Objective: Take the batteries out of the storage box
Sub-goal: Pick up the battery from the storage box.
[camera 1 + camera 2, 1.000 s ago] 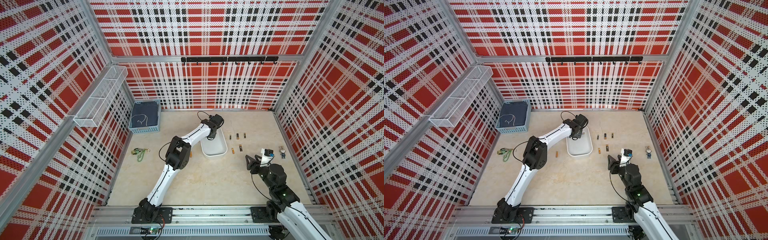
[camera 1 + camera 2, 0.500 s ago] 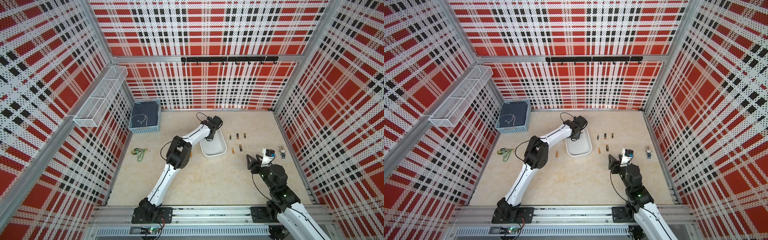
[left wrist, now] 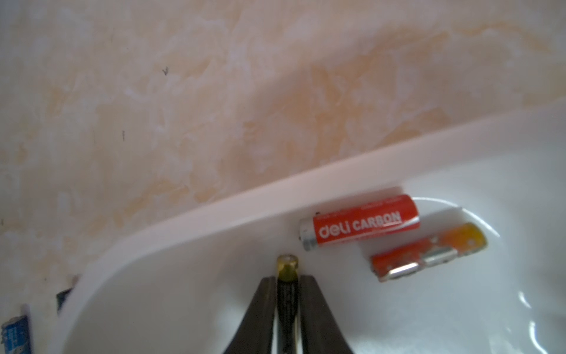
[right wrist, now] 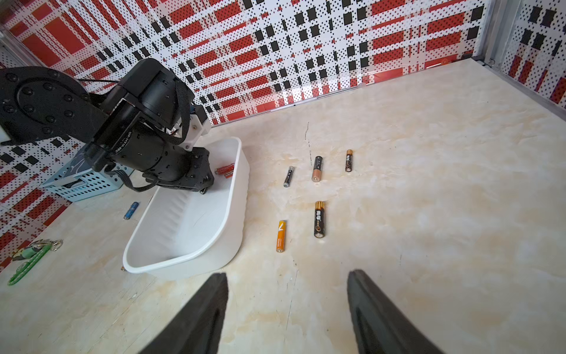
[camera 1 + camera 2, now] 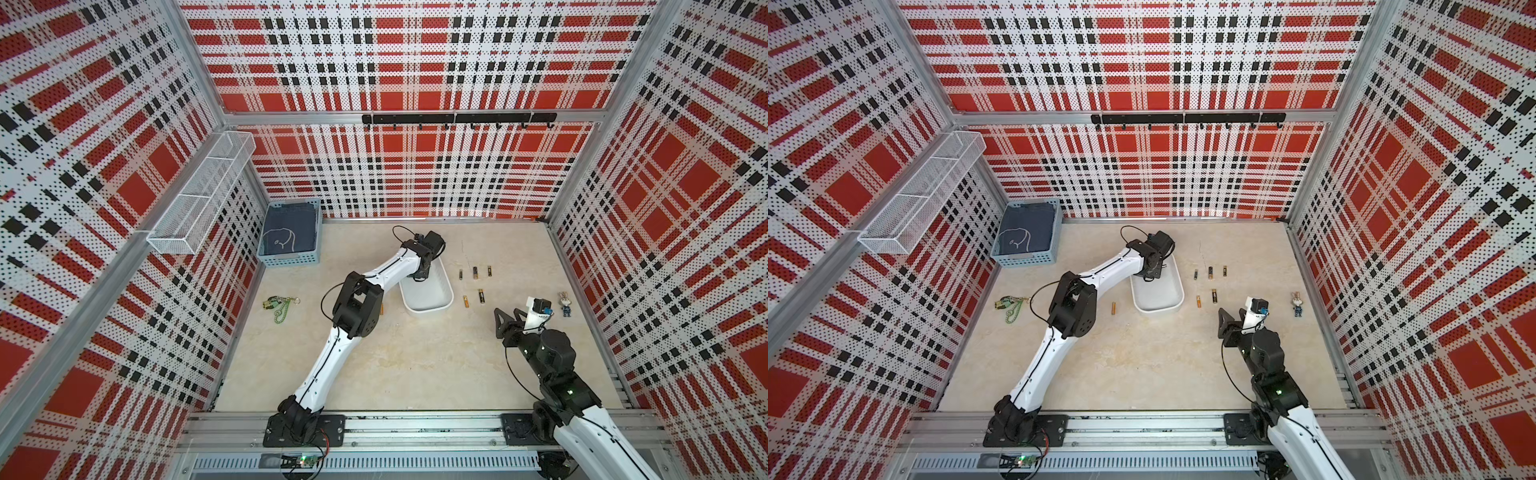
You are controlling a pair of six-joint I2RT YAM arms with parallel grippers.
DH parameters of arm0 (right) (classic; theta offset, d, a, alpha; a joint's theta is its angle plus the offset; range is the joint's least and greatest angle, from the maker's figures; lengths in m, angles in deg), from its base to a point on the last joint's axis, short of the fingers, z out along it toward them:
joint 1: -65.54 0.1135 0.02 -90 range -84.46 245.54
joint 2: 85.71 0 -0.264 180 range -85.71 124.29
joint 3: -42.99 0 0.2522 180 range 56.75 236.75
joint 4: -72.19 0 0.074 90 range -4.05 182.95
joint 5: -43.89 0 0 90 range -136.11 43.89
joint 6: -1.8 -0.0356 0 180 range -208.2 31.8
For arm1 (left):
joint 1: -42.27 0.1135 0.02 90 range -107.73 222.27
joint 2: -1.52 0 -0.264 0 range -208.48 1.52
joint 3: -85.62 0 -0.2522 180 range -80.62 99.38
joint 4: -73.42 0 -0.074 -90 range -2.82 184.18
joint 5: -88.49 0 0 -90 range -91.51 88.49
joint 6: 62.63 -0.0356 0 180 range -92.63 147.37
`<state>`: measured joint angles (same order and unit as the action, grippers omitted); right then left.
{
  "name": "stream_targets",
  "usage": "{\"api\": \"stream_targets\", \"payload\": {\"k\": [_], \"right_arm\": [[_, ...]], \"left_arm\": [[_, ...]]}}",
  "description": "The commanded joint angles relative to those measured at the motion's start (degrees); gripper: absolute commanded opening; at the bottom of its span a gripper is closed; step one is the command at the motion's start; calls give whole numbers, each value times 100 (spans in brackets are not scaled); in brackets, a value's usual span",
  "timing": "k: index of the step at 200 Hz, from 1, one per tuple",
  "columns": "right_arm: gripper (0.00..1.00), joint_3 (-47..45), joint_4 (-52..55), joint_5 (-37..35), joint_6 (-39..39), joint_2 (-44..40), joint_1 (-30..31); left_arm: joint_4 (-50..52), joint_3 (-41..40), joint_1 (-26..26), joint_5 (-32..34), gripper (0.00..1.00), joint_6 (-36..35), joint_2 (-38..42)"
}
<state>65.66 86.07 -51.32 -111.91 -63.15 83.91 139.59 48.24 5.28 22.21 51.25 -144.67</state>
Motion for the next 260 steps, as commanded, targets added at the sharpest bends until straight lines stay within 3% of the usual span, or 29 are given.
{"api": "stream_targets", "payload": {"k": [1,60,107,127,184,229,260], "right_arm": [[69,-29,16,-76,-55,-24,42],[69,-38,52,-120,-60,-103,41],[69,-52,82,-142,-69,-164,40],[70,-58,87,-153,-73,-191,43],[70,-12,-60,-31,-22,-17,40],[69,1094,-251,459,99,1564,49],[65,2758,441,932,457,3559,172]], "left_arm": [[73,-88,-21,-271,24,80,158],[147,-387,7,-471,26,349,253],[113,-534,65,-468,13,399,227],[90,-504,87,-527,0,369,179],[-23,-266,69,-346,0,249,728],[-191,-466,127,-158,0,290,1845],[-719,-1958,330,-155,0,497,3045]]}}
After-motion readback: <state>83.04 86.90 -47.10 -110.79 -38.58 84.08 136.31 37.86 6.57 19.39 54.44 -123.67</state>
